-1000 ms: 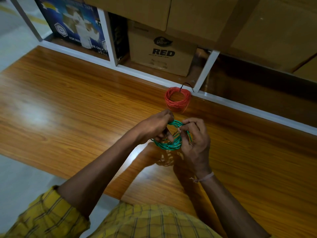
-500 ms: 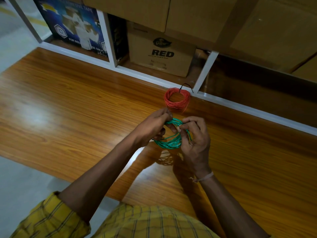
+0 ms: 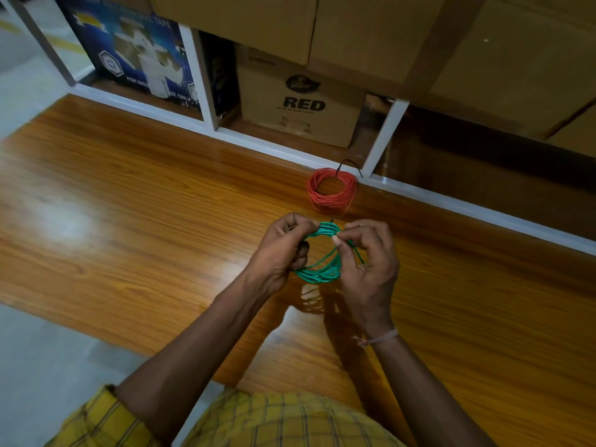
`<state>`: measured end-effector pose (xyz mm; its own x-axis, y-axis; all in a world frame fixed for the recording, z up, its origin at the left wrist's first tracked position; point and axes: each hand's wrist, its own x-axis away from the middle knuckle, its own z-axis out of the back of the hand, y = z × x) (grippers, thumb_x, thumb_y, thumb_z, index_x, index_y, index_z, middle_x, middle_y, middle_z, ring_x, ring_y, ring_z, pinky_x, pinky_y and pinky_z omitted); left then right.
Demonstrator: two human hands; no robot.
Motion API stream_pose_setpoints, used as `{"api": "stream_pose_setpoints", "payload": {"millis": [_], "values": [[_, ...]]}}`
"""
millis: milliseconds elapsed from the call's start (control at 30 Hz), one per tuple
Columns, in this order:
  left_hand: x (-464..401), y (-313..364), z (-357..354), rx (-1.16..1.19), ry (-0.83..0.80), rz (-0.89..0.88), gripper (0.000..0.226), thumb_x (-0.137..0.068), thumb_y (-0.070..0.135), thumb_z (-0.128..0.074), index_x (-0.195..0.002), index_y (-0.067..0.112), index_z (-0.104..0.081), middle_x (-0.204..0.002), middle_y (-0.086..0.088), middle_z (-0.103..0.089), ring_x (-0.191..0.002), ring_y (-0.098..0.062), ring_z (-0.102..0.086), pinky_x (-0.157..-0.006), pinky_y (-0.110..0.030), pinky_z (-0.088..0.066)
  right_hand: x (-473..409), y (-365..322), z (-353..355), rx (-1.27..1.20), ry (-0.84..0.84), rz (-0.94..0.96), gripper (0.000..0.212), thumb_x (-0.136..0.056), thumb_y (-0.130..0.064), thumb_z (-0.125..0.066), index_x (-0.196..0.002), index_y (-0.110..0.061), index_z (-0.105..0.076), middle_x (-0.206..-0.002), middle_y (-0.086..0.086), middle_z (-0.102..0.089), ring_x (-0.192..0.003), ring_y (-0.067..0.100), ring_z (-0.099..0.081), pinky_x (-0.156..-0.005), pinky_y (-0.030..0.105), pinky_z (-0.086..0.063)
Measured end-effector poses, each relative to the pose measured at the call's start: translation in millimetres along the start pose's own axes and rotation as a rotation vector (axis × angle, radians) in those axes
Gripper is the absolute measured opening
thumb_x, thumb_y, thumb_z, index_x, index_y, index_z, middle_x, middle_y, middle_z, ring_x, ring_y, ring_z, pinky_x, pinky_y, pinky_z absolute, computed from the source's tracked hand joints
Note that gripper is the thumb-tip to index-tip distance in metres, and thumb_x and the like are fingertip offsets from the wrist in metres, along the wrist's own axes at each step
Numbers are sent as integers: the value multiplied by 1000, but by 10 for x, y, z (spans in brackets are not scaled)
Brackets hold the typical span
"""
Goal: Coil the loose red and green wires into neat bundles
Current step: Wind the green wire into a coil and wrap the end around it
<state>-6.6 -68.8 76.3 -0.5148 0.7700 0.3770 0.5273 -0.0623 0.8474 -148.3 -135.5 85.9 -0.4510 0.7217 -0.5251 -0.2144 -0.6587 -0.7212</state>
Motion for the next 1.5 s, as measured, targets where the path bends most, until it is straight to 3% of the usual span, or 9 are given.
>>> {"api": "stream_pose_setpoints", "payload": {"millis": [67, 167, 300, 500, 700, 1000, 1233, 1333, 1500], "values": [[-6, -8, 16, -16, 10, -9, 10, -103, 4, -61, -102, 13, -67, -68, -2, -53, -37, -5, -27, -36, -16, -21, -12, -18, -6, -71, -5, -70, 7, -92, 2, -77, -92, -2, -71, -100, 7, -65, -97, 18, -66, -79, 26, -54], [-17, -5, 42, -83, -10, -33, 22, -104, 6, -61, -120, 11, -75, -72, -10, -49, -39, -6, -26, -37, -16, -22, -16, 4, -21, -152, -14, -189, 7, -93, -2, -77, -93, -6, -72, -94, 5, -67, -89, 15, -67, -75, 24, -51], [-9, 19, 63, -152, -30, -69, 21, -104, 6, -61, -113, 3, -79, -60, -3, -35, -43, -10, -21, -41, -19, -20, -32, 26, -19, -228, -37, -304, 6, -95, -7, -76, -94, -10, -70, -88, 1, -70, -82, 10, -67, -73, 24, -53], [3, 72, 90, -218, -54, -83, 14, -102, 7, -67, -103, 4, -80, -47, 5, -38, -42, -8, -24, -42, -19, -22, -84, -57, 2, -352, -72, -432, 9, -97, -5, -74, -95, -11, -68, -87, 0, -70, -80, 6, -66, -72, 20, -52], [28, 51, 54, -169, -30, -86, 10, -100, 5, -69, -99, 4, -79, -47, 7, -42, -40, -6, -24, -41, -19, -21, -269, -145, 49, -571, -78, -751, 24, -90, -3, -81, -105, -8, -63, -89, 7, -76, -77, 9, -76, -68, 19, -57], [98, 80, 4, -127, 52, -111, 6, -97, 7, -73, -92, 8, -77, -45, 8, -43, -38, -5, -26, -40, -19, -22, -284, -205, 104, -521, -181, -677, 11, -90, -3, -80, -99, -10, -79, -96, 4, -82, -87, 8, -76, -76, 17, -56], [149, 72, -2, -115, 79, -131, 10, -97, 5, -73, -91, 11, -77, -51, 6, -51, -39, -5, -29, -40, -18, -24, -346, -255, 88, -573, -152, -836, 22, -87, -6, -83, -104, -9, -70, -83, 1, -79, -75, 9, -76, -66, 17, -56], [178, 51, -30, -110, 103, -139, 11, -97, 4, -73, -90, 11, -77, -49, 9, -53, -39, -6, -29, -40, -18, -24, -323, -276, 77, -541, -133, -764, 15, -87, -3, -83, -90, -13, -73, -79, -2, -77, -74, 6, -73, -68, 17, -55], [187, 3, -50, -115, 141, -175, 11, -96, 5, -74, -88, 12, -79, -48, 10, -52, -39, -7, -30, -41, -19, -25, -300, -335, 119, -408, -179, -644, 10, -89, -6, -82, -97, -11, -81, -92, 2, -82, -87, 11, -77, -76, 20, -58]]}}
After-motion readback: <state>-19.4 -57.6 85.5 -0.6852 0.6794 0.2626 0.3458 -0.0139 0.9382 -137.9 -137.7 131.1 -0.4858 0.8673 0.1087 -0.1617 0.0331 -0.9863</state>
